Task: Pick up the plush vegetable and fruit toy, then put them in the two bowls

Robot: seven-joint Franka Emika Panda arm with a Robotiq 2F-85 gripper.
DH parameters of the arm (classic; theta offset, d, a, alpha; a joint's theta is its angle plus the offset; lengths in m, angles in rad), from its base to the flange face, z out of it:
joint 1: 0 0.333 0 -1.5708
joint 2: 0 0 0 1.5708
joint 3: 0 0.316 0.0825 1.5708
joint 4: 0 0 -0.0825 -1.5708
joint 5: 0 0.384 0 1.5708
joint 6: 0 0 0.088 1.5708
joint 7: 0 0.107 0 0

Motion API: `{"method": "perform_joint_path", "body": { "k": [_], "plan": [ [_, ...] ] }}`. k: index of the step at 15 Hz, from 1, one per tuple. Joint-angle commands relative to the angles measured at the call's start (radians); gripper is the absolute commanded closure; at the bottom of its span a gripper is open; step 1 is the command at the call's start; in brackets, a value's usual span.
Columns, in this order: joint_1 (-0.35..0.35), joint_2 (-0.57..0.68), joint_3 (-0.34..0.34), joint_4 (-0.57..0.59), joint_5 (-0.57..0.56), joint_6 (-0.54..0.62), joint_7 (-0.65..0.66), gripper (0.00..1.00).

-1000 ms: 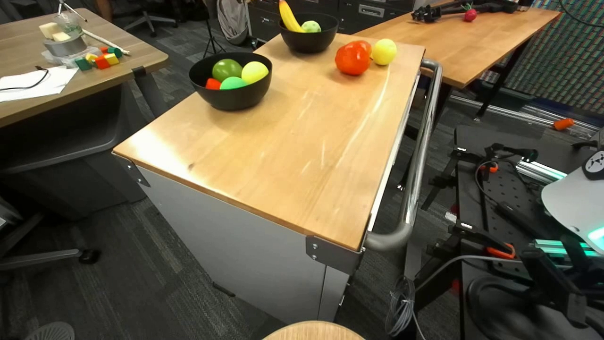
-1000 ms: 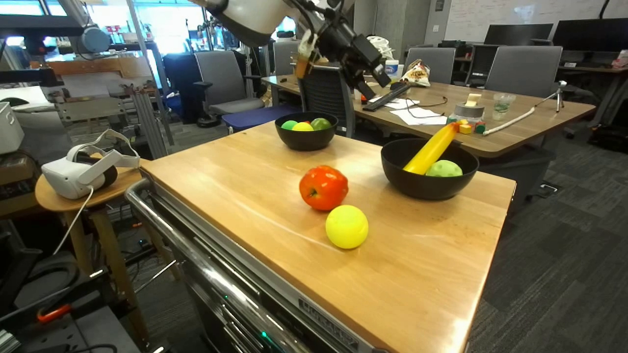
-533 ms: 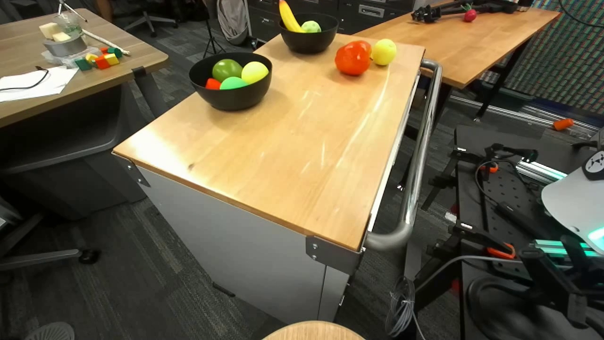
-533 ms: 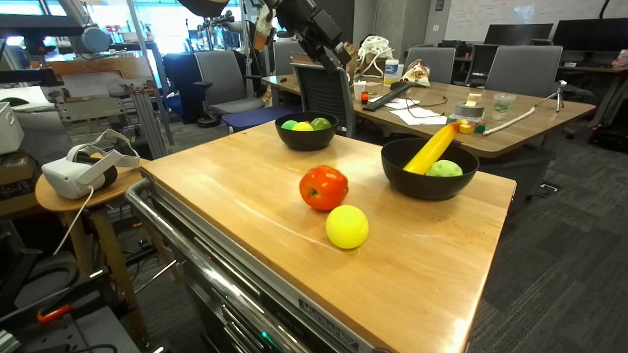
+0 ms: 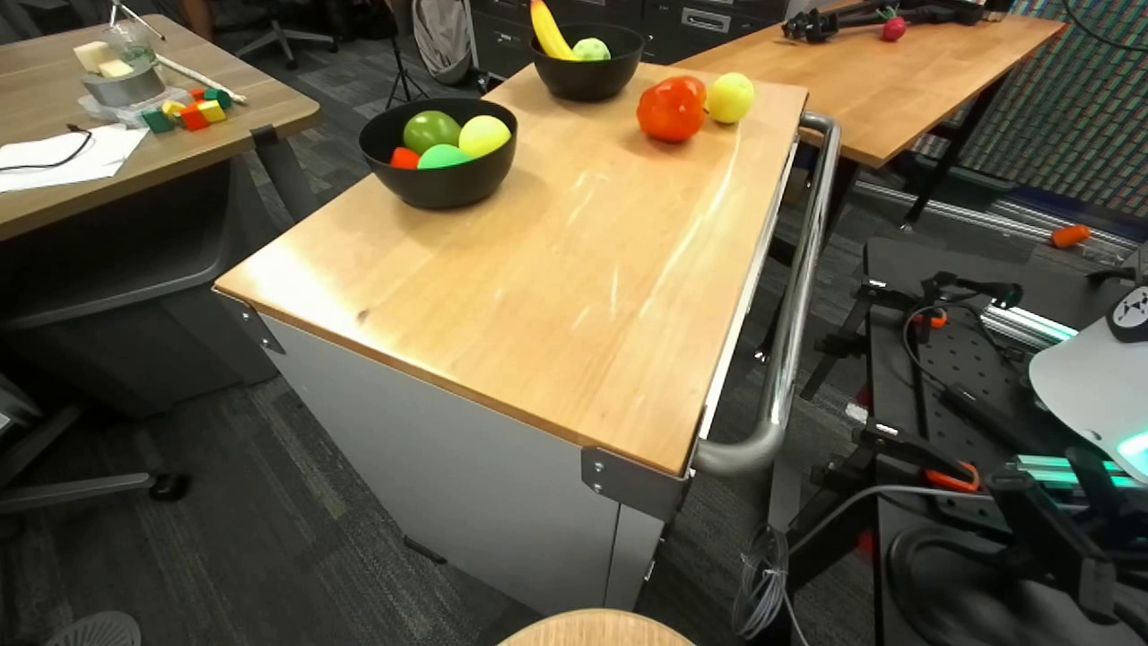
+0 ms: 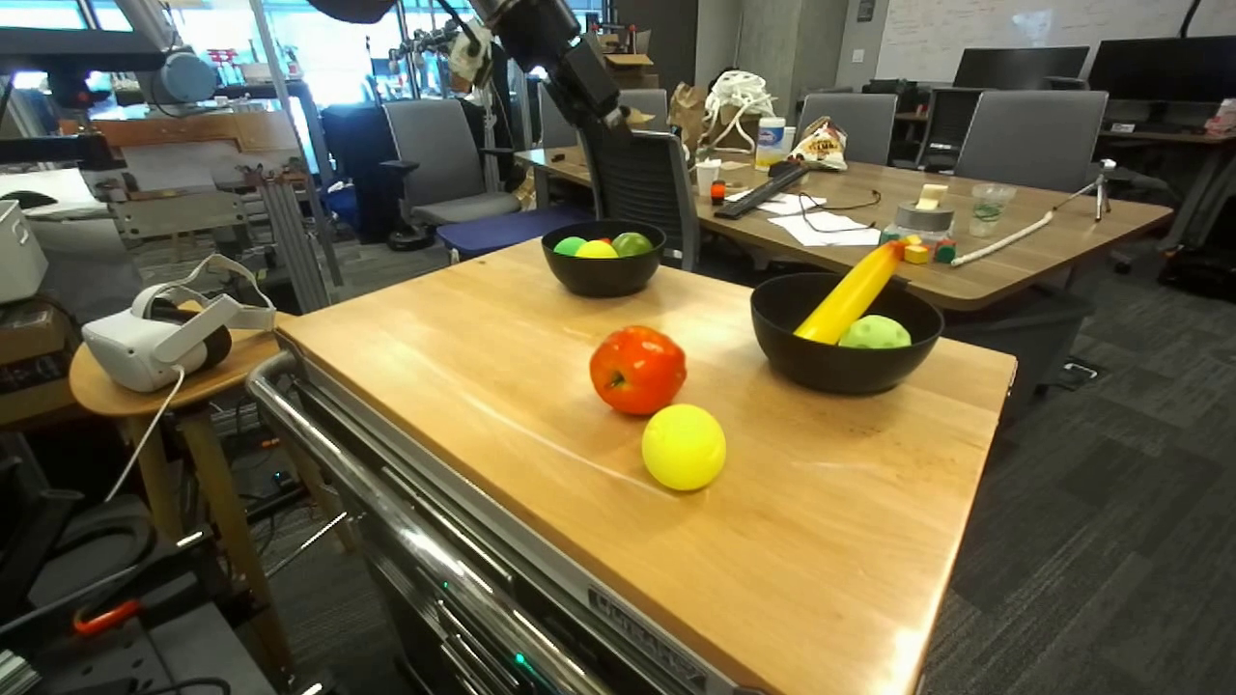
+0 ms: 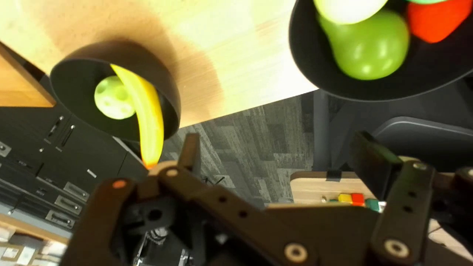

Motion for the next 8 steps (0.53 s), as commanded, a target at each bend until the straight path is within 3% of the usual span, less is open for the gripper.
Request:
{"method": "perform_joint_path", "body": {
  "k": [1, 3, 4, 8],
  "plan": [
    [0.004, -0.237, 0.012, -0.248, 0.114, 0.154, 0.023, 0.00],
    [0.002, -0.335, 0.022, -0.360, 0.145, 0.241, 0.078, 0.00],
    [-0.009, -0.204, 0.029, -0.216, 0.112, 0.155, 0.034, 0.00],
    [-0.013, -0.225, 0.034, -0.246, 0.115, 0.159, 0.037, 0.00]
  ]
}}
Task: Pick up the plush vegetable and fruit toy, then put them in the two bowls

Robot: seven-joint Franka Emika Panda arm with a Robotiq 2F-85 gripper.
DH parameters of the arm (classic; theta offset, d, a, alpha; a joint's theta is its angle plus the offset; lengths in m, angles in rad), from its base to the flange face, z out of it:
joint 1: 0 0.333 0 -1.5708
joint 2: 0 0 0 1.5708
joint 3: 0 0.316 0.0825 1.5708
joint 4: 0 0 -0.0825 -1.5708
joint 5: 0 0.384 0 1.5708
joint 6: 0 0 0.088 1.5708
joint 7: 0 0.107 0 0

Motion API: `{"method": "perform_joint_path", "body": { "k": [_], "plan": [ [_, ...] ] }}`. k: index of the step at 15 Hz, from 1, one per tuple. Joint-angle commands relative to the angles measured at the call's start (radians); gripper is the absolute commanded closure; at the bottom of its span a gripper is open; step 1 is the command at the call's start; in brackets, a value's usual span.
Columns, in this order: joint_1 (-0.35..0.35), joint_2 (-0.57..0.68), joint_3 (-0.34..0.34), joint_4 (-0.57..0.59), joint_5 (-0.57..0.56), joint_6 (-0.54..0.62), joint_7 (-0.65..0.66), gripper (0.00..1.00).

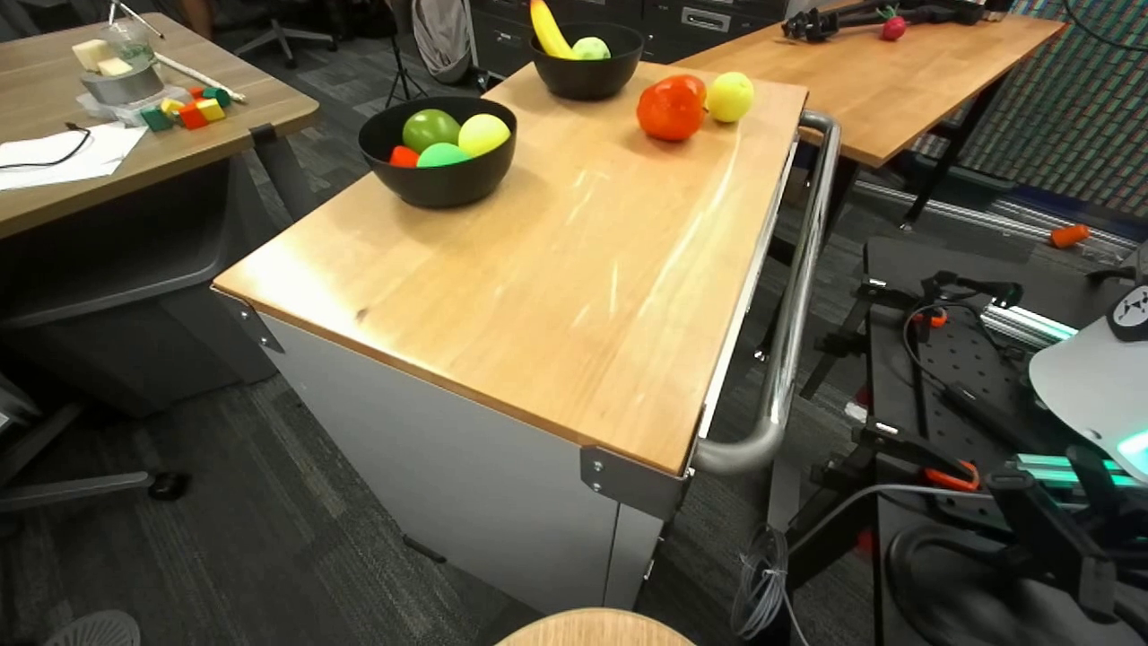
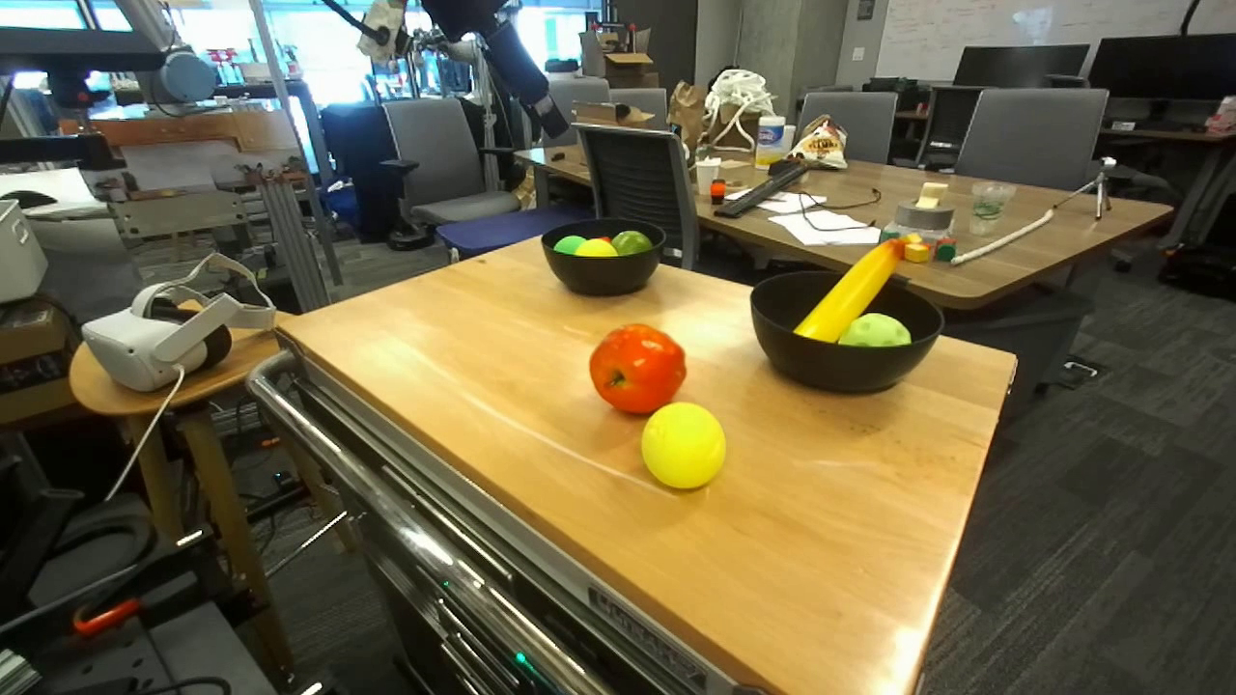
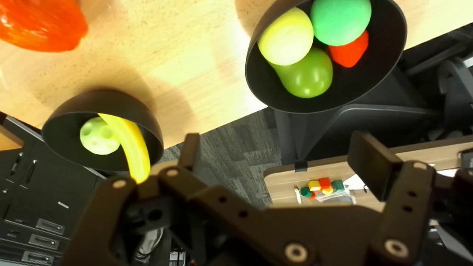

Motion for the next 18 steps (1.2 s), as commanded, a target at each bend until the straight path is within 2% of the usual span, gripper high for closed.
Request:
{"method": "perform_joint_path", "body": {
  "k": [1, 2, 3, 4, 8, 13, 15, 16, 18],
  "plan": [
    [-0.006, 0.059, 0.014, 0.045, 0.069, -0.013, -0.084, 0.00],
    [0.003, 0.114, 0.028, 0.108, 0.066, -0.140, -0.104, 0.00],
    [0.010, 0.140, 0.032, 0.134, 0.089, -0.194, -0.132, 0.00],
    [0.019, 0.159, 0.039, 0.157, 0.068, -0.265, -0.138, 0.00],
    [0.059, 0.157, 0.056, 0.159, 0.106, -0.465, -0.290, 0.00],
    [0.069, 0.076, 0.075, 0.132, 0.305, -0.657, -0.560, 0.00],
    [0.064, 0.033, 0.073, 0.119, 0.360, -0.678, -0.628, 0.00],
    [0.050, -0.008, 0.061, 0.086, 0.403, -0.579, -0.626, 0.00],
    [0.025, -0.027, 0.036, 0.077, 0.452, -0.512, -0.608, 0.00]
  ]
}}
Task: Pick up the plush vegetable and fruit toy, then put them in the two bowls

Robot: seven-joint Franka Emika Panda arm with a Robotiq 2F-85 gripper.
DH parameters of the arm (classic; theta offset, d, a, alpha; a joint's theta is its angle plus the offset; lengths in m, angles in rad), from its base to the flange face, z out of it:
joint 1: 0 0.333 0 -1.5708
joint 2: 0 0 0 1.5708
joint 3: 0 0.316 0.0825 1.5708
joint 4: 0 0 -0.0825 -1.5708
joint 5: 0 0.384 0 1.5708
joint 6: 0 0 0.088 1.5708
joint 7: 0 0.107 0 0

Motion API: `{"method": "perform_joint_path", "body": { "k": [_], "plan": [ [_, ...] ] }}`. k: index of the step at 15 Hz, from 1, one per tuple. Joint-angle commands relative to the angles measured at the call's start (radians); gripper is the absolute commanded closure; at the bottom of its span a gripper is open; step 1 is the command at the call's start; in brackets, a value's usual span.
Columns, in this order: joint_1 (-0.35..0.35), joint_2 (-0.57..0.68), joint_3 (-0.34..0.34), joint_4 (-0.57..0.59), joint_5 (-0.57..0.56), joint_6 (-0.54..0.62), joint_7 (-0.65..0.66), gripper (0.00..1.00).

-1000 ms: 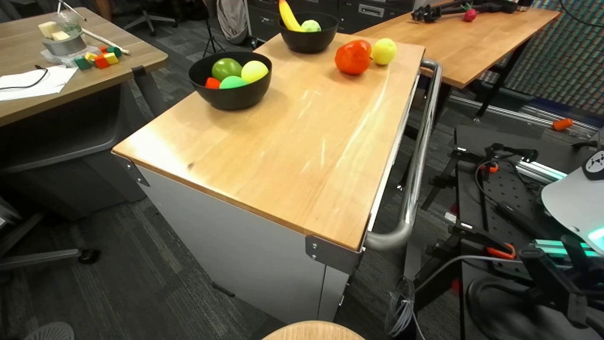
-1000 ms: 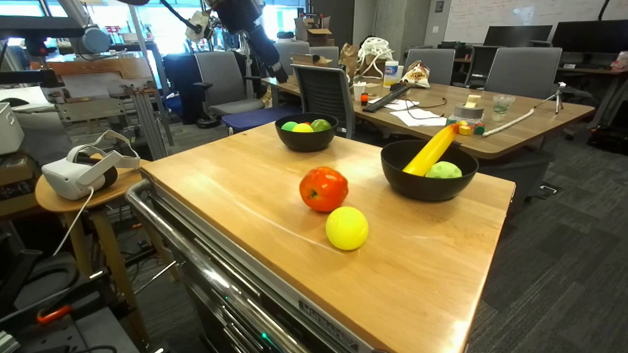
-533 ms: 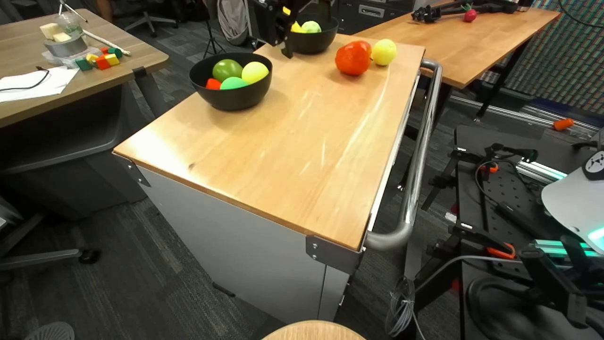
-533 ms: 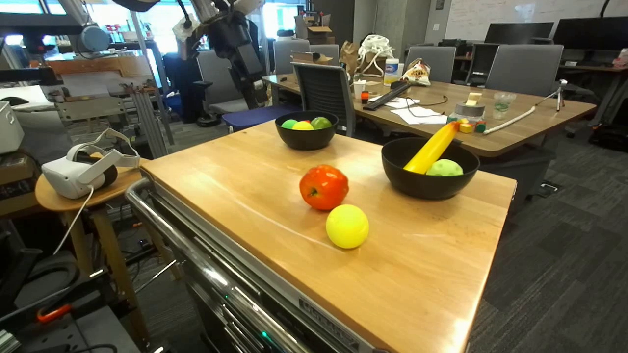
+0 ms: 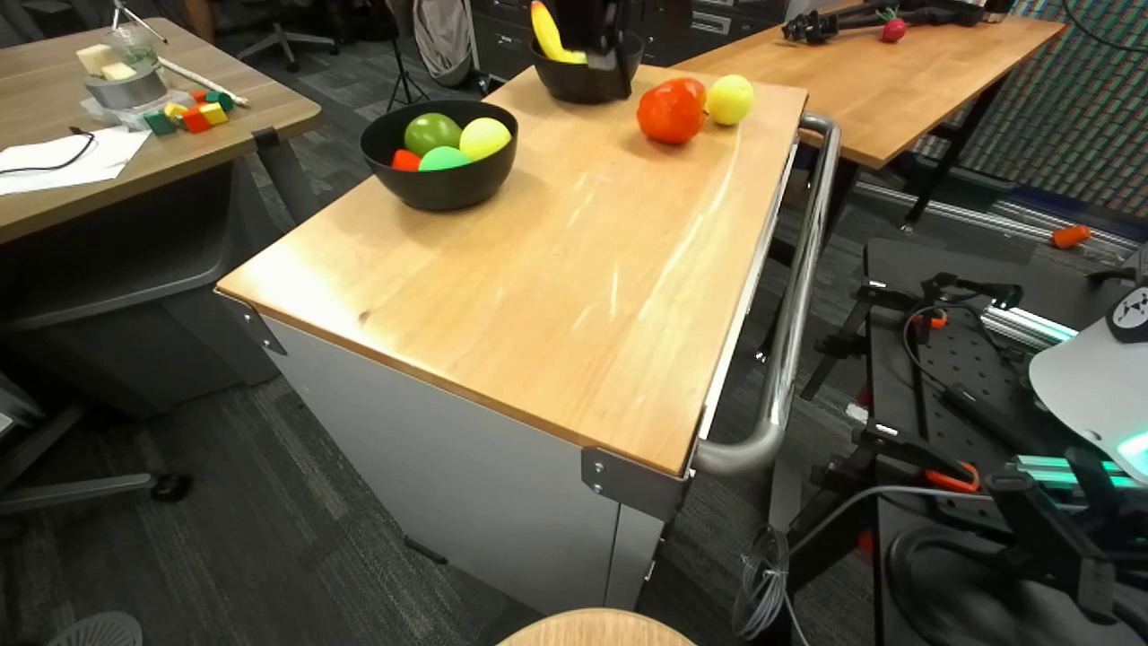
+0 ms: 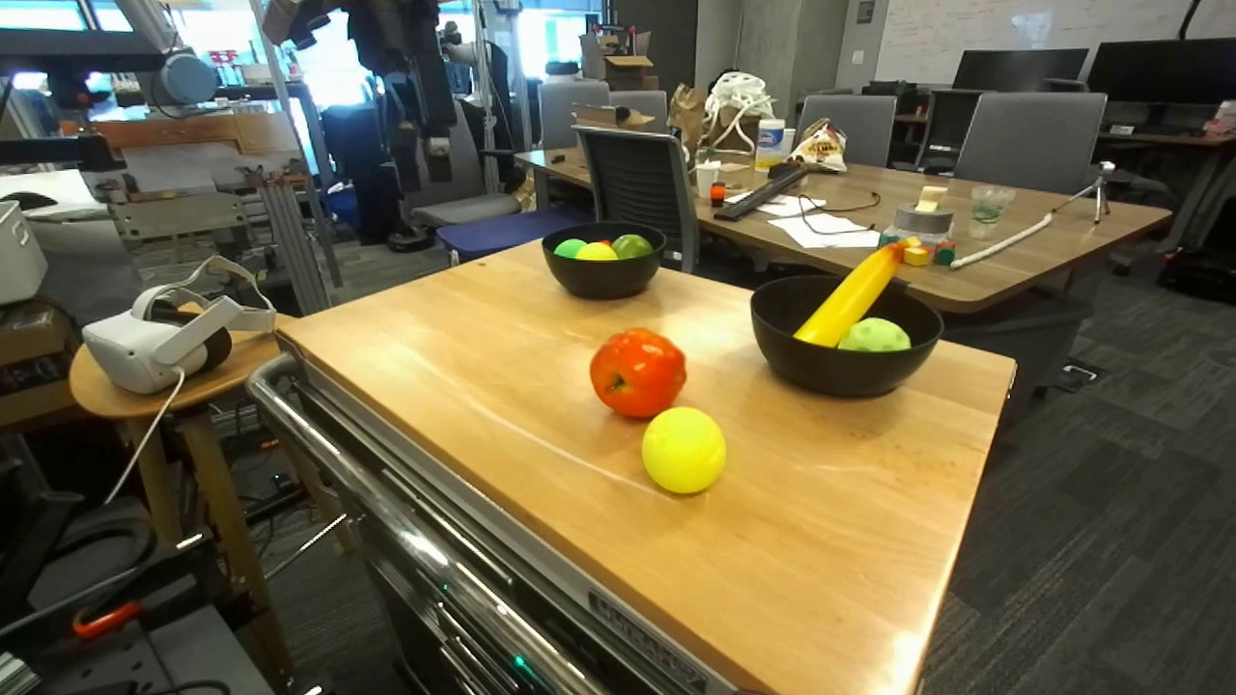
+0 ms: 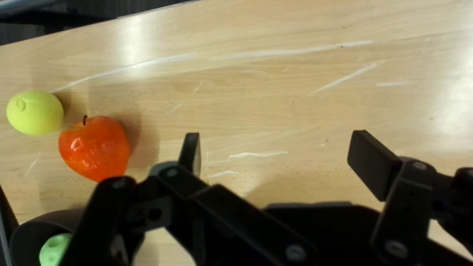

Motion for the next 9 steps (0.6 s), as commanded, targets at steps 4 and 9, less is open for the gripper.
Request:
{"method": "perform_joint_path", "body": {
  "k": [4, 9],
  "plan": [
    [-0.094, -0.100, -0.082, -0.116, 0.182, 0.289, -0.026, 0.00],
    [-0.137, -0.080, -0.102, -0.155, 0.179, 0.461, -0.029, 0.00]
  ]
}}
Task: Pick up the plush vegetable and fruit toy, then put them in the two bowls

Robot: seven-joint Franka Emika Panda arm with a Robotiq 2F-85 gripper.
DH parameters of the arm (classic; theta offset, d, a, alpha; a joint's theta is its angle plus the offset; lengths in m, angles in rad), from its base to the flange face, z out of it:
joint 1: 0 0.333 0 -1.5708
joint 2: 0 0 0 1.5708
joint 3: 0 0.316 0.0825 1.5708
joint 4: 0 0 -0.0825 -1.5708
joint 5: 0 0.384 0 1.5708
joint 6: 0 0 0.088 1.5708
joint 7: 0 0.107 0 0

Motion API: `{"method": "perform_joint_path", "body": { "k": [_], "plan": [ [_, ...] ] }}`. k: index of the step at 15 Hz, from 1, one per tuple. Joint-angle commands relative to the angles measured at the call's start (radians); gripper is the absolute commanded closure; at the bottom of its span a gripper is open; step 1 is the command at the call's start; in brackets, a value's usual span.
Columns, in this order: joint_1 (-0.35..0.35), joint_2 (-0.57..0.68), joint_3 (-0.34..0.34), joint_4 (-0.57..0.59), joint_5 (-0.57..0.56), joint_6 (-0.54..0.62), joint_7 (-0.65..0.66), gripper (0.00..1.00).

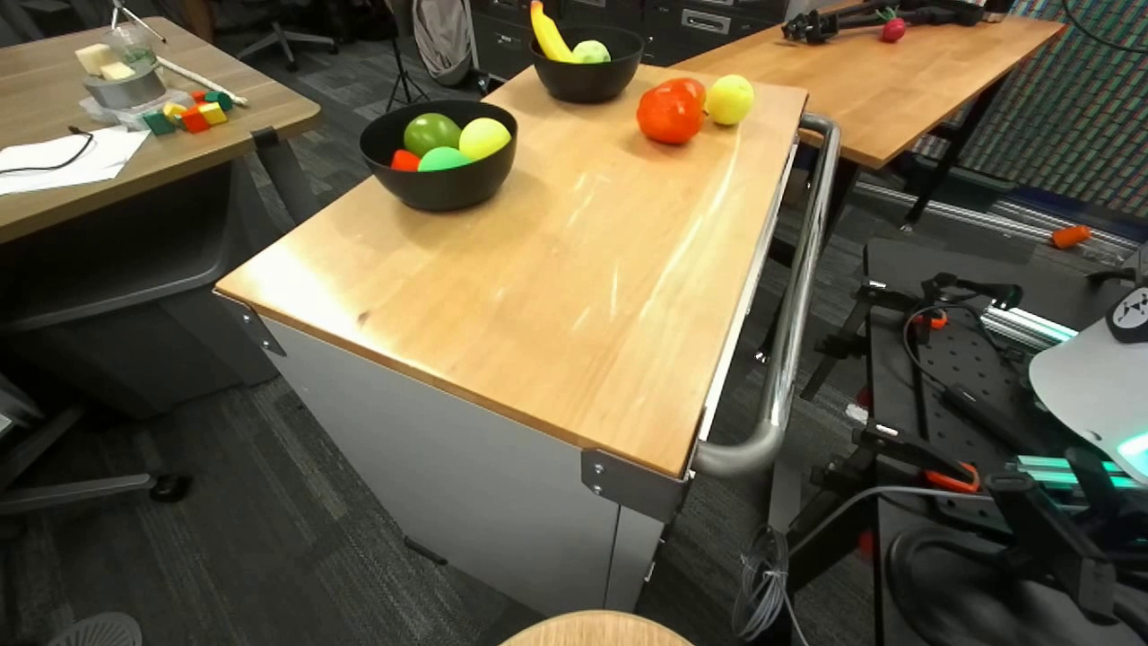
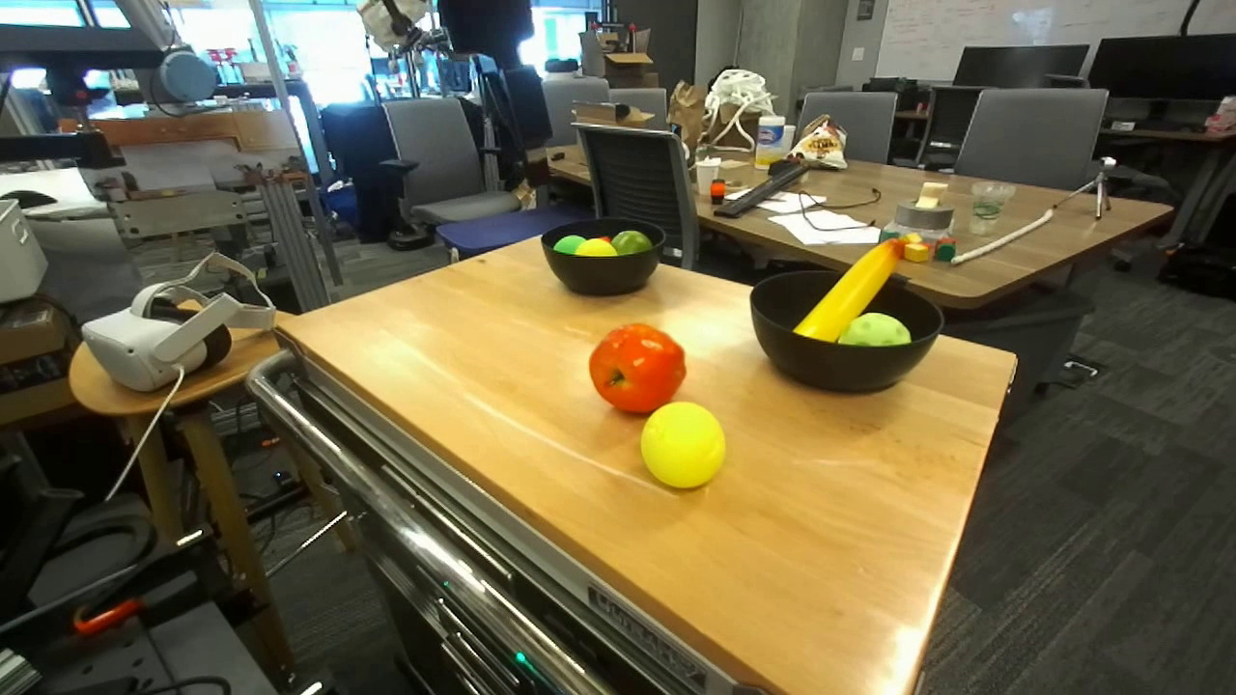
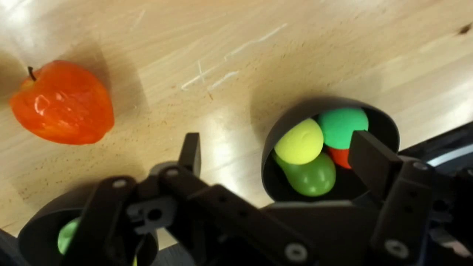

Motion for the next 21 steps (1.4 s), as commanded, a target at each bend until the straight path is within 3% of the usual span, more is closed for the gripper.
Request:
{"method": "perform_joint_path", "body": {
  "k": [1, 5, 7, 11, 15, 18, 21],
  "plan": [
    [-0.020, -0.008, 0.006, -0.019, 0.002, 0.043, -0.007, 0.00],
    [-0.026, -0.026, 0.005, -0.042, 0.003, 0.071, -0.009, 0.00],
    [-0.008, 0.003, -0.024, -0.003, 0.144, 0.035, -0.213, 0.00],
    [-0.045, 0.039, -0.077, 0.073, 0.184, -0.172, -0.473, 0.00],
    [-0.095, 0.080, -0.120, 0.123, 0.129, -0.286, -0.572, 0.00],
    [-0.119, 0.105, -0.137, 0.118, 0.116, -0.266, -0.611, 0.00],
    [-0.127, 0.126, -0.136, 0.073, 0.019, -0.146, -0.585, 0.00]
  ]
}}
